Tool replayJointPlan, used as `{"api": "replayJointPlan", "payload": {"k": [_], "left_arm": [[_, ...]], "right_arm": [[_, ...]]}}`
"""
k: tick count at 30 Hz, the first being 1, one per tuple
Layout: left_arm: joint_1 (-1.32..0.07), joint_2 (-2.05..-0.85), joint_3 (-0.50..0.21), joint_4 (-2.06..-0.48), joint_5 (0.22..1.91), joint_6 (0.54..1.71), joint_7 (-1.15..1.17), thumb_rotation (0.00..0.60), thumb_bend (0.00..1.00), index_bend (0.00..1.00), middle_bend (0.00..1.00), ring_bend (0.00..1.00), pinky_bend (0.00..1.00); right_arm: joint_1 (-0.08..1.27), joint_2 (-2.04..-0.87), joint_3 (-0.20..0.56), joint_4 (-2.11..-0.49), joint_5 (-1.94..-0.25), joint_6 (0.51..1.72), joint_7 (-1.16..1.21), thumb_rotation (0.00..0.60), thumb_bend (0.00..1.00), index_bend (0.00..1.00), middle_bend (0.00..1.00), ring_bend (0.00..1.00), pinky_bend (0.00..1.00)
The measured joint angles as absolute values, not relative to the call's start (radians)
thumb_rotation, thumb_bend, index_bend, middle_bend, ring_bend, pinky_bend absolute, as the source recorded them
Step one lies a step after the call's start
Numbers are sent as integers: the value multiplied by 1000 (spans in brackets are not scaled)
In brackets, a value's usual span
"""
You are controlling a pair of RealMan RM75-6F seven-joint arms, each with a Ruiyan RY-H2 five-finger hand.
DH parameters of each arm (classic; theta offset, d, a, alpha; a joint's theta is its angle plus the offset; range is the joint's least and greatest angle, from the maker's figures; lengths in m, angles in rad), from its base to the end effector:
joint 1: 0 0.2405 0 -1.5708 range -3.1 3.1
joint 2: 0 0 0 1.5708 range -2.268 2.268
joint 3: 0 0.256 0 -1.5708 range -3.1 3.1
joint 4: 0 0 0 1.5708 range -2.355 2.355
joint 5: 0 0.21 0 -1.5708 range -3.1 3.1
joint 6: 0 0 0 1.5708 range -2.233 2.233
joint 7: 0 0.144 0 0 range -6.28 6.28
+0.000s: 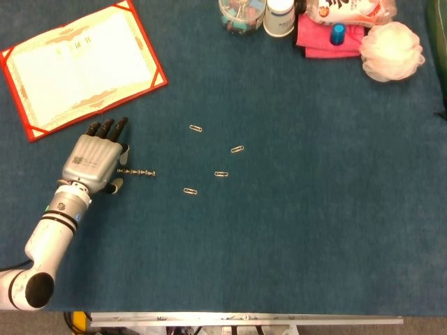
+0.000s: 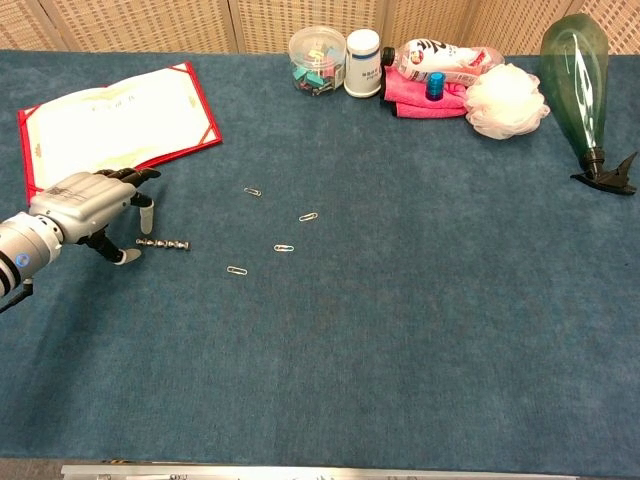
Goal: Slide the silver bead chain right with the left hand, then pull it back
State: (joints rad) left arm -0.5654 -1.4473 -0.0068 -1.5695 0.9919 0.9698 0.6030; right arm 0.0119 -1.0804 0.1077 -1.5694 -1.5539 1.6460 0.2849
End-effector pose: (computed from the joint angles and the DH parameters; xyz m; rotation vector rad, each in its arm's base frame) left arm -0.2452 0.2757 -0.0084 -1.9048 -0.9517 -0.4651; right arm -0.3122 -0.1679 0.2013 1.2146 -0.8988 1.1822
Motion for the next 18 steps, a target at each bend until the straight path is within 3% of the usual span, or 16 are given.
{"api": "replayJointPlan", "payload": {"k": [18], "left_arm": [[-579,-1484,-6,-1544,942,988,630,600,296,470,0,0,92]], "right_arm": [[12,-1079,109,-1570,-1551,1644,287,600,617,539,467,420,450]]}}
